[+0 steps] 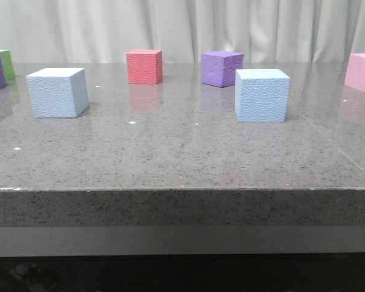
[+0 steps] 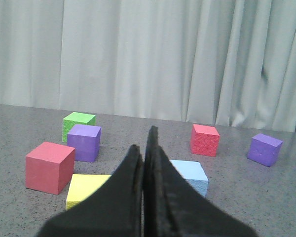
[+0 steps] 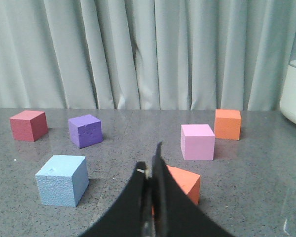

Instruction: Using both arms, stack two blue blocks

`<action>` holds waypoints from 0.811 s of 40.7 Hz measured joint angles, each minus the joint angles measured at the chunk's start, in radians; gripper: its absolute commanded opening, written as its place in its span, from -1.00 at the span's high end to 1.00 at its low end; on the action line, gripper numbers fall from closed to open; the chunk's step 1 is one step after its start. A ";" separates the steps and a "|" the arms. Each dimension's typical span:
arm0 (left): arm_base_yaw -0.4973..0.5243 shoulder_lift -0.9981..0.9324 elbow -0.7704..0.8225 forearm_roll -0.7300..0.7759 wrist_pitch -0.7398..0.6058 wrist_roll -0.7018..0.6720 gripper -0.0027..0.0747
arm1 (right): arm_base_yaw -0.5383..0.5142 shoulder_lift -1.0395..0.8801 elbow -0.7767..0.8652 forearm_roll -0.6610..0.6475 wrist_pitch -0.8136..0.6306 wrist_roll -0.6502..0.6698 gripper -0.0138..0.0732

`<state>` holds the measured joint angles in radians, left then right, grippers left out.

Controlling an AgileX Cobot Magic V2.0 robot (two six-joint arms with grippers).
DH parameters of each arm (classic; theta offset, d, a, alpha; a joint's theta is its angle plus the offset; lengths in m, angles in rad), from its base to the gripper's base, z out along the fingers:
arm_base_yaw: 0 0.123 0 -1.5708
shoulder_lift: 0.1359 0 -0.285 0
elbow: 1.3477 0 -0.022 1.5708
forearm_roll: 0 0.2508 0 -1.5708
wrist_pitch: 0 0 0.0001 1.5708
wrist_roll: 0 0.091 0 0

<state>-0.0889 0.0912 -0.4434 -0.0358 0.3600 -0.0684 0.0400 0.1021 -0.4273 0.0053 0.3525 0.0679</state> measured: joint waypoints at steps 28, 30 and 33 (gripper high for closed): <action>0.000 0.374 -0.182 0.000 0.228 0.000 0.66 | 0.000 0.448 -0.197 0.004 0.286 0.000 0.67; 0.000 0.384 -0.182 0.000 0.230 0.000 0.37 | 0.000 0.462 -0.197 0.004 0.294 0.000 0.43; 0.000 0.400 -0.181 0.000 0.230 0.000 -0.10 | 0.000 0.478 -0.197 0.008 0.294 0.000 0.02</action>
<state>-0.0889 0.4916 -0.6240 -0.0358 0.5895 -0.0684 0.0400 0.5804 -0.6246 0.0134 0.6462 0.0679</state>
